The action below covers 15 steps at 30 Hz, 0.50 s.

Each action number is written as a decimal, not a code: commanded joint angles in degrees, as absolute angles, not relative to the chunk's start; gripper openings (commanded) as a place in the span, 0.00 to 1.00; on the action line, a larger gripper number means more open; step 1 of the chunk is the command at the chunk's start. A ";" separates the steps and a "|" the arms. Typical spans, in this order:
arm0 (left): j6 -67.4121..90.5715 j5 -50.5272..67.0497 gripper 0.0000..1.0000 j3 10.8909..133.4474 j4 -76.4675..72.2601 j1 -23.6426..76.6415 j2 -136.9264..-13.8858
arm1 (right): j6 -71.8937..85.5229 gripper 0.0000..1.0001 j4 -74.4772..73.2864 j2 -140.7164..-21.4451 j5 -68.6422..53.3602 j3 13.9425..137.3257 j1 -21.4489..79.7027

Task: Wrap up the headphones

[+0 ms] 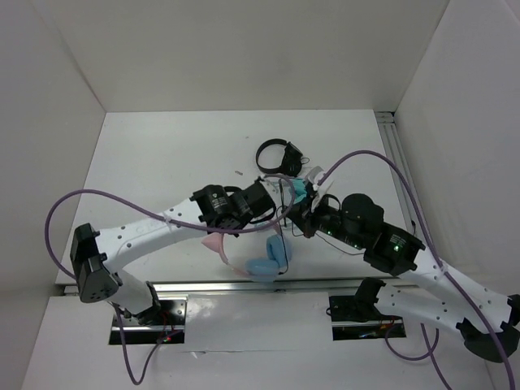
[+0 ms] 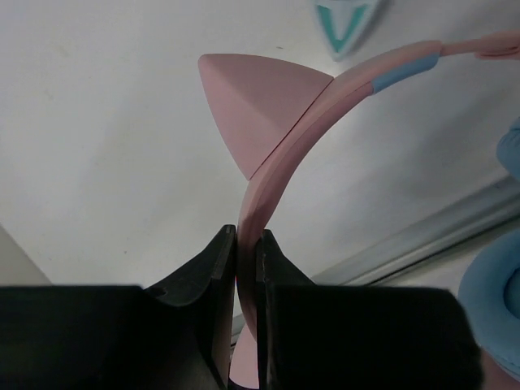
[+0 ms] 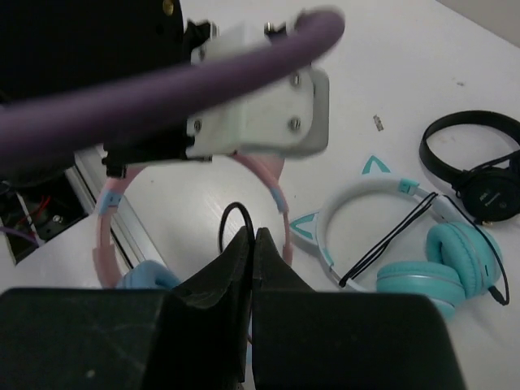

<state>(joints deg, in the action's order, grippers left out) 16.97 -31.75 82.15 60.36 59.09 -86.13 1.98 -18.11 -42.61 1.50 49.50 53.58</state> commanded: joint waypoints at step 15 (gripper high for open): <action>5.28 -4.93 0.00 78.75 50.98 66.97 -67.76 | 0.09 0.00 -12.66 -40.34 2.81 48.08 54.40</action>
